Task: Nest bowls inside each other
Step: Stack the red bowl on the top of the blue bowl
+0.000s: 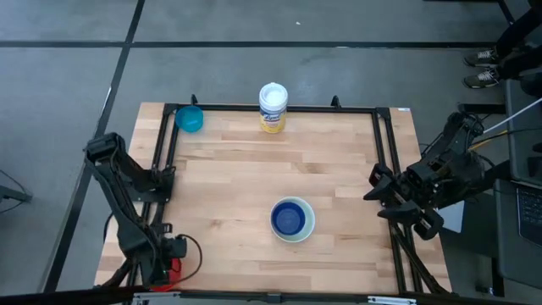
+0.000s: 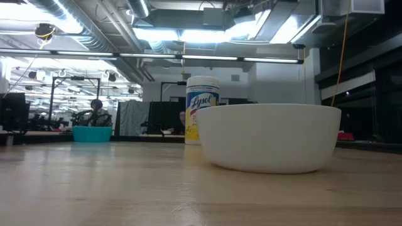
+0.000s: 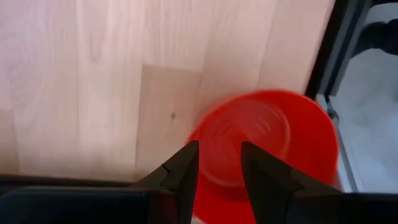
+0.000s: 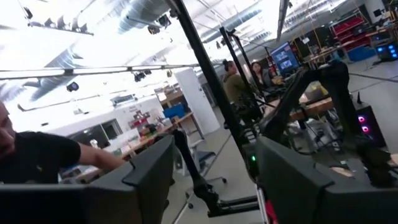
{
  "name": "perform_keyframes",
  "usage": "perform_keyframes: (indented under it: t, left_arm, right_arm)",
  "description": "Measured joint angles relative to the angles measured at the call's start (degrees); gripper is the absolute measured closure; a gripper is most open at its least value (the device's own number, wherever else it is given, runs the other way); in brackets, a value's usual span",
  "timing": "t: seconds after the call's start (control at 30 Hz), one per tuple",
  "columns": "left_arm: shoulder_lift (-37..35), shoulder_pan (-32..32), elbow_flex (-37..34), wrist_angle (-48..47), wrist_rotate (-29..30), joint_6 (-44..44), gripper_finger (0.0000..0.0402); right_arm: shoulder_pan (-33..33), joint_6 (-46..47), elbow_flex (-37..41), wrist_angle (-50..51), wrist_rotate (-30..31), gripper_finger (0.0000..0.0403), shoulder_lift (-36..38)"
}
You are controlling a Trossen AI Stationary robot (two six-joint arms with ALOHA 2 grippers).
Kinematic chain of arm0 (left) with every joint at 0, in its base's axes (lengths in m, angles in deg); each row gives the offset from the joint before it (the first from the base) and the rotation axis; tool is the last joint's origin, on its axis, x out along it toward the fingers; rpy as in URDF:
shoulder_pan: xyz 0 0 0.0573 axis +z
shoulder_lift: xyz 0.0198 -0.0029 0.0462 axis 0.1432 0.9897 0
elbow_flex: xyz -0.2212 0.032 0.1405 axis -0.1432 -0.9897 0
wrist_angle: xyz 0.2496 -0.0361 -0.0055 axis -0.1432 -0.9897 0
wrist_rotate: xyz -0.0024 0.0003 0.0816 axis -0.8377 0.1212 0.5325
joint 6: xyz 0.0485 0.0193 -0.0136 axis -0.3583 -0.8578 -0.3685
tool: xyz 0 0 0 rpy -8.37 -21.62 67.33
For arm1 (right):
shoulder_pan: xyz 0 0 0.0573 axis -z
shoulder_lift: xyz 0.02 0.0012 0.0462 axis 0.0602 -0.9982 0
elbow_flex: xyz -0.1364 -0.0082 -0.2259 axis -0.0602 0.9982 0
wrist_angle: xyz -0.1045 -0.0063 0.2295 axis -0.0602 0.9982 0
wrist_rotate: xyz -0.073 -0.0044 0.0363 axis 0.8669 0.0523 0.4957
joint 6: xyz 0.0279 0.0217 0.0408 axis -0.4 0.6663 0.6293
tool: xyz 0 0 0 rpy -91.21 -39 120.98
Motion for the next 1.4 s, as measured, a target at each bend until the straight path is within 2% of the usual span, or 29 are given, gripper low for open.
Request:
perform_keyframes:
  t: [0.27, 0.6, 0.97, 1.03, 1.17, 1.23, 1.3, 1.4]
  left_arm:
    - [2.5, 0.05, -0.13, 2.52, 2.67, -1.17, 0.0286]
    - [3.8, 0.05, -0.4, 2.6, 4.65, -1.71, 0.0286]
    - [3.86, 0.02, -3.91, 7.05, 3.26, 0.7, 0.0287]
    - [3.84, 0.11, -4.38, 5.86, 2.96, 2.36, 0.03]
    - [3.86, 1.18, -4.93, 7.55, 2.12, 1.89, 0.0381]
    - [3.79, 2.39, -4.92, 9.88, 3.67, 1.52, 0.0394]
    - [3.18, 4.5, -4.94, 12.37, 7.04, 1.35, 0.0396]
    - [1.44, 11.22, -3.74, 15.02, 15.53, -0.81, 0.0397]
  right_arm:
    - [0.0, 0.61, 0.0, -1.82, 0.0, 0.0158, -0.02]
    - [0.0, 1.66, 0.0, -1.85, -0.1, 0.0176, -0.04]
    - [0.0, 2.85, 0.0, -2.94, -0.2, 0.0172, -0.09]
    - [0.0, 3.13, 0.0, -2.94, -0.2, 0.0169, -0.09]
    - [0.0, 3.16, 0.0, -3.06, -0.2, 0.0167, -0.09]
    - [0.0, 3.14, 0.0, -3.18, -0.2, 0.0171, -0.09]
    - [0.0, 3.14, 0.0, -3.2, -0.2, 0.0175, -0.09]
    - [0.0, 3.14, 0.0, -3.22, -0.2, 0.0183, -0.09]
